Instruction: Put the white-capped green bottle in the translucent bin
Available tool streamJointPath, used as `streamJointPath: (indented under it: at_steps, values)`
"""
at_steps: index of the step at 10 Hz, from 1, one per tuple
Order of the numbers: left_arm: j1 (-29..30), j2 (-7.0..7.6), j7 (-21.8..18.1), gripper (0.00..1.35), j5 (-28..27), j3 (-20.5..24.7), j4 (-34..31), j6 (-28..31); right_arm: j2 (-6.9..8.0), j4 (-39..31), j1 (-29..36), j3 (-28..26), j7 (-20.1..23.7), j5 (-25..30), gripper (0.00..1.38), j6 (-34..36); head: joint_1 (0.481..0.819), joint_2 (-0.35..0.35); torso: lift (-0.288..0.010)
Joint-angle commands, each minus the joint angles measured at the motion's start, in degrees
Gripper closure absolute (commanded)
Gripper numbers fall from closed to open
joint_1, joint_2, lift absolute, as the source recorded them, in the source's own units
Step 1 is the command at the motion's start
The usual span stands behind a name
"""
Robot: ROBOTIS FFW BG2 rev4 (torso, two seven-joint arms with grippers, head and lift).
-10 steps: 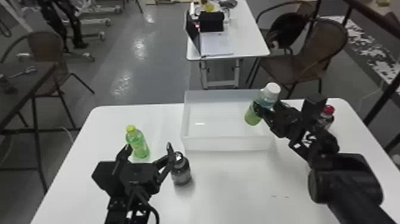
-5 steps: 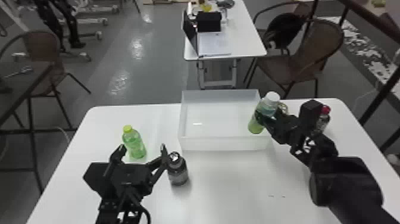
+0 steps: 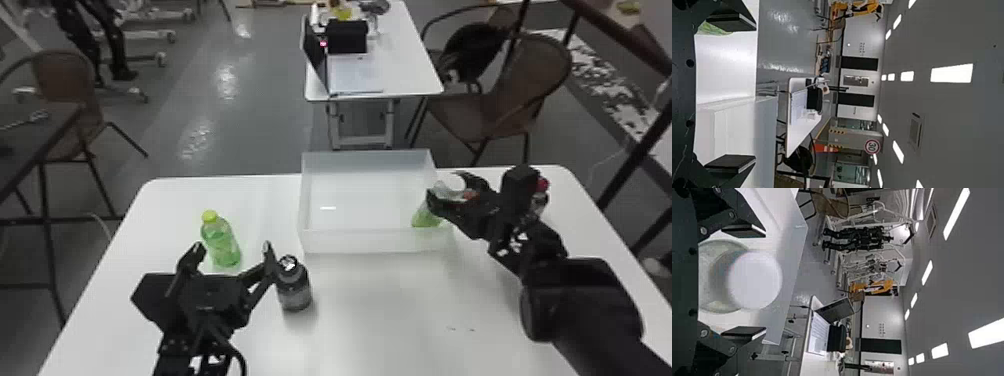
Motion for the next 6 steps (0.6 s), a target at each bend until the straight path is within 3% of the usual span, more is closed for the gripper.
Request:
streamJointPath:
  at_steps: [1, 4, 6]
  values:
    - [0.05, -0.15, -0.01, 0.12, -0.04, 0.0, 0.08, 0.0, 0.11, 0.09, 0.41, 0.0, -0.47, -0.74, 0.12, -0.06, 0.695, 0.072, -0.018]
    - [0.14, -0.15, -0.1, 0.12, -0.04, 0.0, -0.01, 0.0, 0.64, -2.2, 2.17, 0.0, -1.61, -2.49, 0.13, -0.06, 0.695, 0.069, -0.018]
    - [-0.04, -0.15, -0.1, 0.12, -0.39, -0.09, -0.01, 0.0, 0.55, -11.78, 8.5, 0.0, -3.9, -5.92, 0.13, 0.02, 0.695, 0.069, -0.018]
